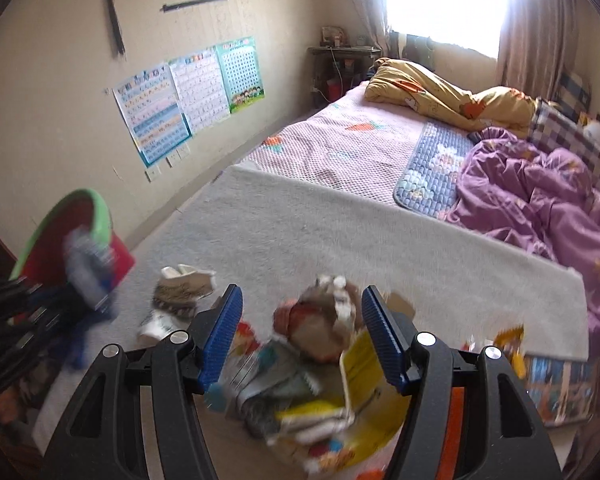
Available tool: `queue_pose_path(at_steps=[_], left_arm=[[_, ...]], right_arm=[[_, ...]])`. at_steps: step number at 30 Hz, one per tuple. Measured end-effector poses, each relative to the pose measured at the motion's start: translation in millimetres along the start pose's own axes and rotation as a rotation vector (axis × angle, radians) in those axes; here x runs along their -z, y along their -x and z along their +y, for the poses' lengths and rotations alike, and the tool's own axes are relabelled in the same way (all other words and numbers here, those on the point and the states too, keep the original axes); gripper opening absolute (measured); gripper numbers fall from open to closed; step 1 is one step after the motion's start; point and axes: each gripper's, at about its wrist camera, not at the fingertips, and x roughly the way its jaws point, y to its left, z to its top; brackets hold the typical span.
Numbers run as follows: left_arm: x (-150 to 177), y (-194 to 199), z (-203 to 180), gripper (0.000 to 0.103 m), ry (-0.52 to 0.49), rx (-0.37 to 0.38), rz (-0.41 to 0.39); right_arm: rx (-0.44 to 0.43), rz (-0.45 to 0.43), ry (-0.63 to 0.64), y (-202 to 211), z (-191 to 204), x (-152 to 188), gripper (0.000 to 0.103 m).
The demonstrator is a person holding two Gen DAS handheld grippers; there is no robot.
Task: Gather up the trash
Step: 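Grasp the dark blue wrapper with the left gripper while the right gripper grasps crumpled brown paper, then carry the blue wrapper and brown paper over the red bucket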
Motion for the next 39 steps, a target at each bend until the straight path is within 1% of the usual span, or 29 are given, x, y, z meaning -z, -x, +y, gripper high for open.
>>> queue_pose_path(at_steps=[1, 2, 3, 7, 8, 9, 10, 12, 14, 15, 16, 17, 18, 20, 22, 23, 27, 28, 29, 30, 34, 39], left_arm=[[6.0, 4.8, -0.6, 0.012, -0.004, 0.007, 0.01], [11.6, 7.5, -1.1, 0.013, -0.004, 0.013, 0.02], [20.4, 11.3, -1.5, 0.013, 0.001, 0.021, 0.037], [48.6, 11.3, 3.2, 0.014, 0.037, 0.023, 0.091], [54.6, 10.0, 5.8, 0.014, 0.053, 0.025, 0.101], [61.1, 8.8, 8.2, 0.016, 0.074, 0.025, 0.105], [63.4, 7.5, 10.7, 0.02, 0.083, 0.026, 0.106], [69.1, 5.4, 12.9, 0.022, 0.099, 0.023, 0.11], [70.3, 4.2, 15.7, 0.032, 0.115, 0.02, 0.099], [70.7, 4.6, 16.0, 0.033, 0.123, 0.023, 0.096], [71.5, 6.1, 14.9, 0.04, 0.131, 0.026, 0.092], [71.5, 7.6, 15.0, 0.044, 0.142, 0.03, 0.086], [71.2, 9.2, 14.1, 0.047, 0.151, 0.039, 0.077], [70.5, 9.9, 12.4, 0.048, 0.169, 0.051, 0.067], [70.0, 7.5, 12.5, 0.056, 0.19, 0.052, 0.063], [69.9, 3.3, 12.2, 0.056, 0.2, 0.054, 0.065], [78.4, -13.4, 7.6, 0.056, 0.199, 0.048, 0.128], [81.5, -13.5, 6.0, 0.051, 0.192, 0.046, 0.13], [84.2, -13.9, 4.9, 0.043, 0.185, 0.045, 0.135], [86.8, -14.0, 3.6, 0.042, 0.182, 0.046, 0.135], [86.1, -0.4, 3.4, 0.029, 0.18, 0.032, 0.095], [78.5, 30.0, 10.4, 0.028, 0.179, -0.002, 0.002]], right_arm=[[0.004, 0.023, 0.008, -5.8, -0.1, -2.3, 0.061], [0.003, 0.073, 0.02, -15.6, 0.1, -5.1, 0.061], [0.004, 0.117, 0.03, -23.7, 0.2, -6.2, 0.058], [0.021, 0.208, 0.053, -39.2, 0.9, 0.1, 0.057], [0.031, 0.219, 0.055, -40.9, 0.2, 2.2, 0.053], [0.037, 0.225, 0.055, -42.0, -0.2, 4.7, 0.04], [0.029, 0.228, 0.049, -42.2, -0.2, 7.3, 0.037], [0.011, 0.195, 0.037, -34.9, 0.1, 8.4, 0.035], [-0.006, 0.148, 0.025, -23.5, 0.7, 6.7, 0.035], [-0.014, 0.119, 0.016, -14.5, 1.6, 5.1, 0.035], [-0.025, 0.083, 0.008, -2.4, 3.9, 3.8, 0.035], [-0.035, 0.054, 0.003, 8.1, 6.6, 1.7, 0.035], [-0.047, 0.028, -0.002, 18.5, 9.6, 1.3, 0.035], [-0.075, -0.018, -0.004, 40.1, 18.4, 4.9, 0.035], [-0.101, -0.034, -0.012, 53.7, 26.5, 9.0, 0.035], [-0.111, -0.034, -0.016, 57.0, 30.1, 11.7, 0.035], [-0.153, -0.017, -0.033, 65.7, 47.6, 28.0, 0.035], [-0.158, -0.014, -0.035, 67.5, 51.8, 31.7, 0.035], [-0.165, -0.01, -0.037, 69.8, 56.3, 36.6, 0.035], [-0.17, -0.008, -0.039, 71.0, 59.4, 40.2, 0.036], [-0.197, -0.013, -0.062, 78.2, 70.5, 48.9, 0.036], [-0.231, -0.049, -0.07, 90.0, 84.0, 48.2, 0.036]])
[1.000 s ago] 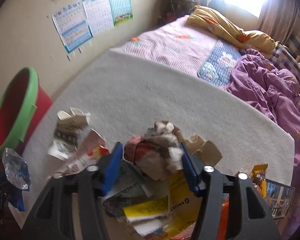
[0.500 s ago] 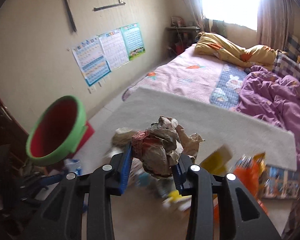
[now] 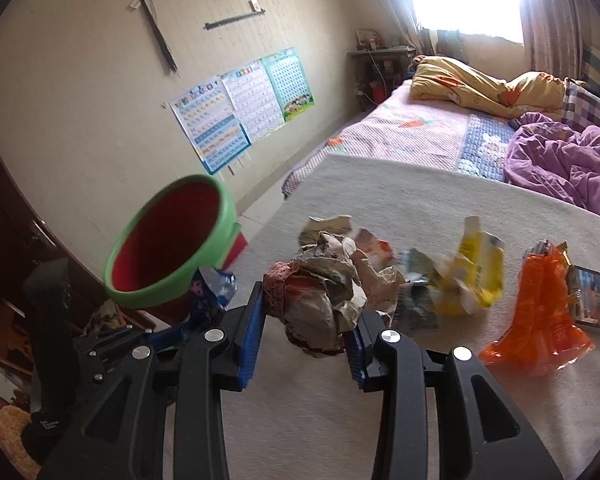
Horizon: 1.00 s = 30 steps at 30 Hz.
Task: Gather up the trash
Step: 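Carry the blue wrapper and brown paper over the red bucket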
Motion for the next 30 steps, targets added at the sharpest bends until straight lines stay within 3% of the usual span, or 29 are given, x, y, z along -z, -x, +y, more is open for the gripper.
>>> queue_pose_path(at_steps=[9, 30], left_arm=[[-9.0, 34.0, 15.7, 0.028, 0.015, -0.044, -0.086], [-22.3, 53.4, 50.8, 0.028, 0.04, -0.051, -0.141]], right_arm=[[-0.039, -0.008, 0.025, 1.8, 27.3, 1.3, 0.036], [-0.048, 0.006, 0.05, -13.1, 59.4, 4.5, 0.036]])
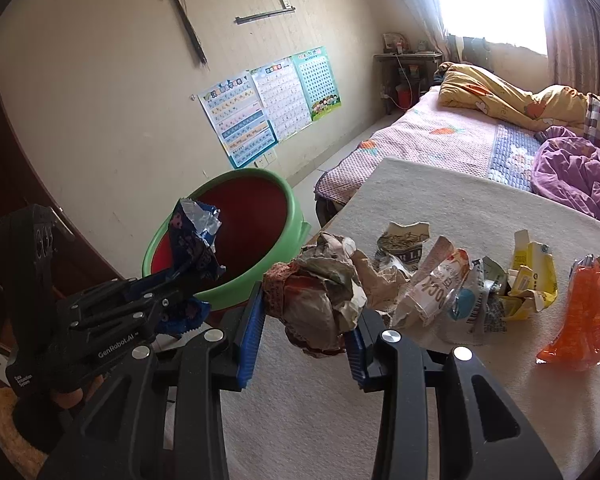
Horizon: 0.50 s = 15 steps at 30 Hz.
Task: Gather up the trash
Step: 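Carry the blue wrapper and brown paper over the red bucket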
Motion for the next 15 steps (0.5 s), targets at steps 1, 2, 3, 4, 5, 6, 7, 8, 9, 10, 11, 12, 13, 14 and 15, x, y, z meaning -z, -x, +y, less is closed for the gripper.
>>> queue_pose_path(at_steps=[1, 2, 3, 4, 5, 6, 7, 8, 9, 10, 11, 12, 13, 14, 15], left_arm=[[-0.9, 0.2, 1.3, 0.028, 0.0, 0.0, -0.002], [-2.1, -0.1, 2.6, 0.028, -0.001, 0.001, -0.003], [-3.6, -0.9, 4.2, 0.028, -0.003, 0.0, -0.003], [-4.0, -1.2, 6.4, 0.028, -0.004, 0.0, -0.004], [-5.8, -2.0, 8.2, 0.028, -0.004, 0.0, -0.003], [-7.4, -2.9, 10.4, 0.028, -0.004, -0.001, -0.004], [-8.9, -3.3, 13.3, 0.028, -0.003, -0.002, -0.004], [-10.2, -3.9, 15.9, 0.028, -0.003, -0.003, -0.004], [-11.2, -4.8, 17.9, 0.028, -0.002, -0.004, -0.004], [-12.2, -5.3, 20.7, 0.028, -0.001, -0.005, -0.005], [-13.1, -5.9, 22.5, 0.028, 0.0, -0.005, -0.006], [-14.2, -6.7, 24.6, 0.028, 0.0, -0.006, -0.006], [-15.2, -7.5, 26.9, 0.028, 0.001, -0.006, -0.006], [-16.2, -8.4, 29.4, 0.028, 0.001, -0.005, -0.006], [-16.5, -8.5, 29.6, 0.028, 0.001, -0.005, -0.005]], right_arm=[[0.001, 0.0, -0.001, -1.4, 1.0, -0.7, 0.036], [0.003, -0.001, -0.002, -2.5, 2.1, -1.2, 0.036], [0.003, -0.001, -0.003, -3.2, 2.9, -1.5, 0.036], [0.005, -0.001, -0.004, -4.8, 4.0, -2.4, 0.036], [0.005, -0.001, -0.004, -5.2, 5.3, -2.9, 0.036], [0.006, -0.001, -0.005, -6.1, 6.7, -3.9, 0.036], [0.007, -0.002, -0.005, -7.2, 6.3, -4.4, 0.036], [0.008, -0.003, -0.006, -7.6, 6.3, -4.1, 0.036], [0.008, -0.003, -0.007, -8.5, 6.8, -5.4, 0.036], [0.009, -0.004, -0.007, -9.7, 8.1, -6.3, 0.036], [0.009, -0.004, -0.008, -10.6, 9.4, -7.2, 0.036], [0.009, -0.003, -0.008, -12.6, 10.7, -8.2, 0.036], [0.008, -0.002, -0.008, -12.4, 10.3, -7.9, 0.036], [0.008, -0.001, -0.008, -14.1, 11.9, -9.1, 0.036], [0.008, 0.0, -0.008, -15.6, 13.2, -9.9, 0.036]])
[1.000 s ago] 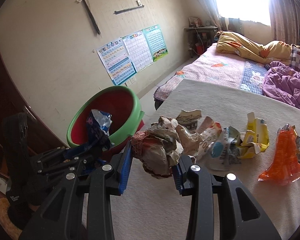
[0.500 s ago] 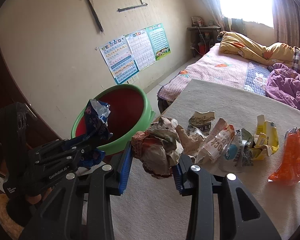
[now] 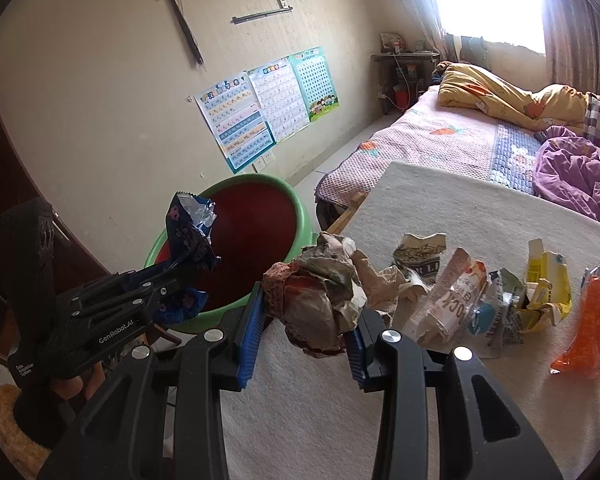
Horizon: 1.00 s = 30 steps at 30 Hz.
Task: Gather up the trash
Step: 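Carry the blue wrapper and brown paper over the red bucket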
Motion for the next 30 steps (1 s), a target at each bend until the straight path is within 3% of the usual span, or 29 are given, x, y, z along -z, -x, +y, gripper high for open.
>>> queue_pose_path(at_steps=[30], left_arm=[[-7.8, -17.8, 50.9, 0.028, 0.025, -0.03, 0.018]], right_arm=[[-0.033, 0.013, 0.045, -48.2, 34.0, -29.4, 0.036]])
